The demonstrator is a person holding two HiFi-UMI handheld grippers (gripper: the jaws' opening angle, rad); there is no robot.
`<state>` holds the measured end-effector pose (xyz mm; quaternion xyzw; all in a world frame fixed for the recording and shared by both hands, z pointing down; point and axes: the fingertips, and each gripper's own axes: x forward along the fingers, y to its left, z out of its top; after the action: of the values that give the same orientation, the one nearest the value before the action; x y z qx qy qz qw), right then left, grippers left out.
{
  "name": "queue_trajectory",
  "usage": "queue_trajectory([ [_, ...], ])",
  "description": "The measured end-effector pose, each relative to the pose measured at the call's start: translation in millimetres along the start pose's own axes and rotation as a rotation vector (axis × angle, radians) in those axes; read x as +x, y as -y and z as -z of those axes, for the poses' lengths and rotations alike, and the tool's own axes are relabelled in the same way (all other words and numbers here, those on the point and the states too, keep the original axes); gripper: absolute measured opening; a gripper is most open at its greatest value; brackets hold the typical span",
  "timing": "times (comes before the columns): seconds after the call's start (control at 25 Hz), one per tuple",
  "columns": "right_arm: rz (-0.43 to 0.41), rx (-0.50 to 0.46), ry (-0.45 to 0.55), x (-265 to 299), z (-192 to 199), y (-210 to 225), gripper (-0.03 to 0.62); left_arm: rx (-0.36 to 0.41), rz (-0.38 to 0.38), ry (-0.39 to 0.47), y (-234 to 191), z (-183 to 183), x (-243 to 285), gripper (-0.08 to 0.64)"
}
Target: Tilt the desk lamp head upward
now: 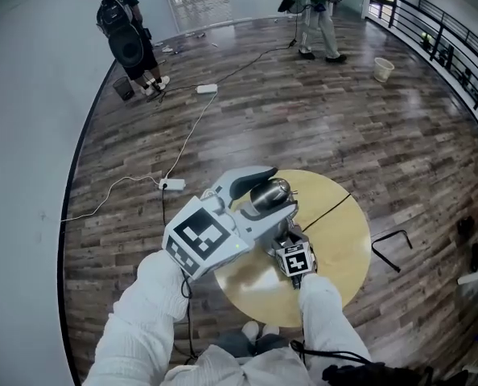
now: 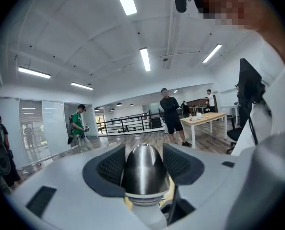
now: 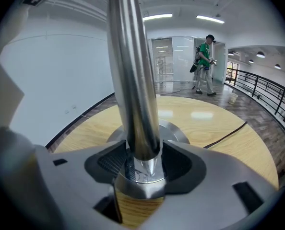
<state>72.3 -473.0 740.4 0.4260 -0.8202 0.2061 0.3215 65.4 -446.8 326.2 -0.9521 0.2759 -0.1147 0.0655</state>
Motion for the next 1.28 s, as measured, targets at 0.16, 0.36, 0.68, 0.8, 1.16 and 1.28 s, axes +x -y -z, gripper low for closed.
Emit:
queue_trajectory([
  [0.16, -0.031, 0.109, 0.033, -11, -1, 7, 0.241, -0.008, -0.032, 0.027, -2, -4, 1, 0.245],
  [0.36, 0.001, 0.067, 0.184, -56, -7, 0, 0.241, -0.056, -0.043, 0.066, 4, -14, -35, 0.245],
  [0.68, 0.105, 0.12, 0.524, -170, -44, -22, 0.151, -0.136, -0.301, 0.233, 15, -1, -135, 0.21],
  [0.8, 0.138, 0.144, 0.567, -194, -48, -38, 0.09, -0.232, -0.359, 0.192, 38, 58, -146, 0.138],
  [1.16, 0.197, 0.173, 0.578, -219, -47, -82, 0.014, -0.45, -0.35, -0.057, 129, 204, -108, 0.003],
  [1.28, 0.199, 0.188, 0.591, -226, -44, -96, 0.014, -0.494, -0.325, -0.093, 152, 212, -105, 0.003],
])
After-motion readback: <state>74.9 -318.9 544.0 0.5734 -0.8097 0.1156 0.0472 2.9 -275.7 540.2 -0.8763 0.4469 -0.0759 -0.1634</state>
